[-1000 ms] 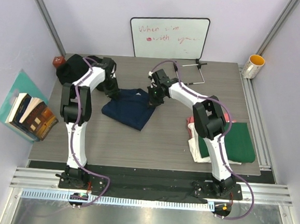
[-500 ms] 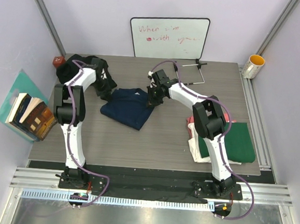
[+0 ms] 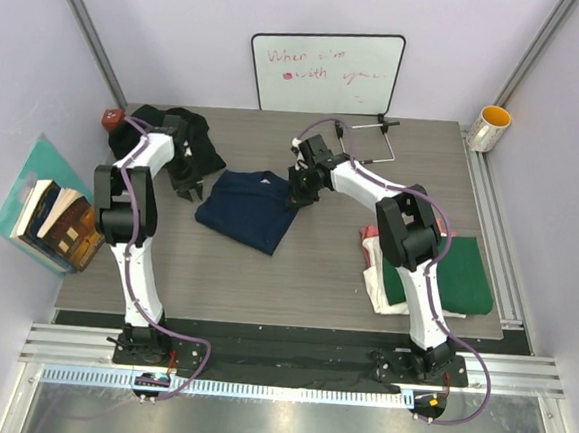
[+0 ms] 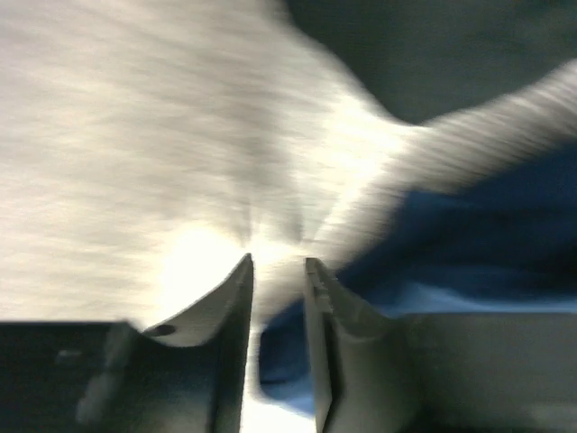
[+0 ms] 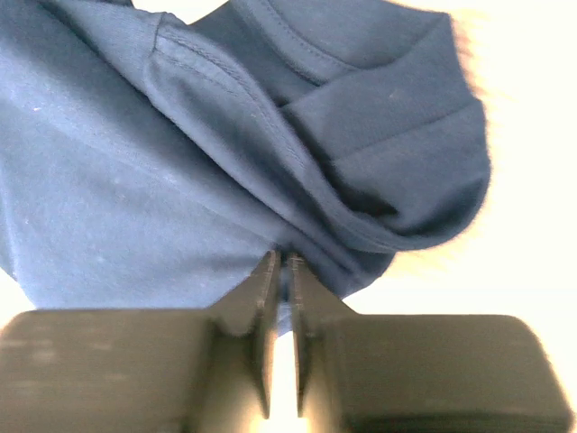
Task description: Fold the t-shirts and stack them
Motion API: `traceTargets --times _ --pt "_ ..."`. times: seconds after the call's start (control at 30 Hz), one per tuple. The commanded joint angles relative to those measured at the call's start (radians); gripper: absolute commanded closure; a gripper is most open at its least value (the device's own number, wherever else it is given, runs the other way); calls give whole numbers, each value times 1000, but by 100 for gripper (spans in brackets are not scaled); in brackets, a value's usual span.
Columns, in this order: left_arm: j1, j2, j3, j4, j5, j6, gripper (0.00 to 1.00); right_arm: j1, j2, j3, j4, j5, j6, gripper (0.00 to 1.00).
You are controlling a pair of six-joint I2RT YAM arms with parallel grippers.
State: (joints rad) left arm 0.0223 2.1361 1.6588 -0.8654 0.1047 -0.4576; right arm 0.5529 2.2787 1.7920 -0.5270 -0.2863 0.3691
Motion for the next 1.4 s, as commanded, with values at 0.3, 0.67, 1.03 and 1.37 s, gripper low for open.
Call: traceTargets --times 0.3,0.67,1.03,1.37 --pt "139 -153 -80 9 27 22 57 -84 -297 -160 -110 98 -13 64" --pt "105 -93 -128 160 427 -4 53 -84 -386 -201 -74 -51 36 64" --pt "113 37 -183 318 634 -85 43 -27 -150 -77 -24 -154 67 70" --pt "113 110 -292 591 946 -210 41 -8 -1 -37 -200 -33 8 75"
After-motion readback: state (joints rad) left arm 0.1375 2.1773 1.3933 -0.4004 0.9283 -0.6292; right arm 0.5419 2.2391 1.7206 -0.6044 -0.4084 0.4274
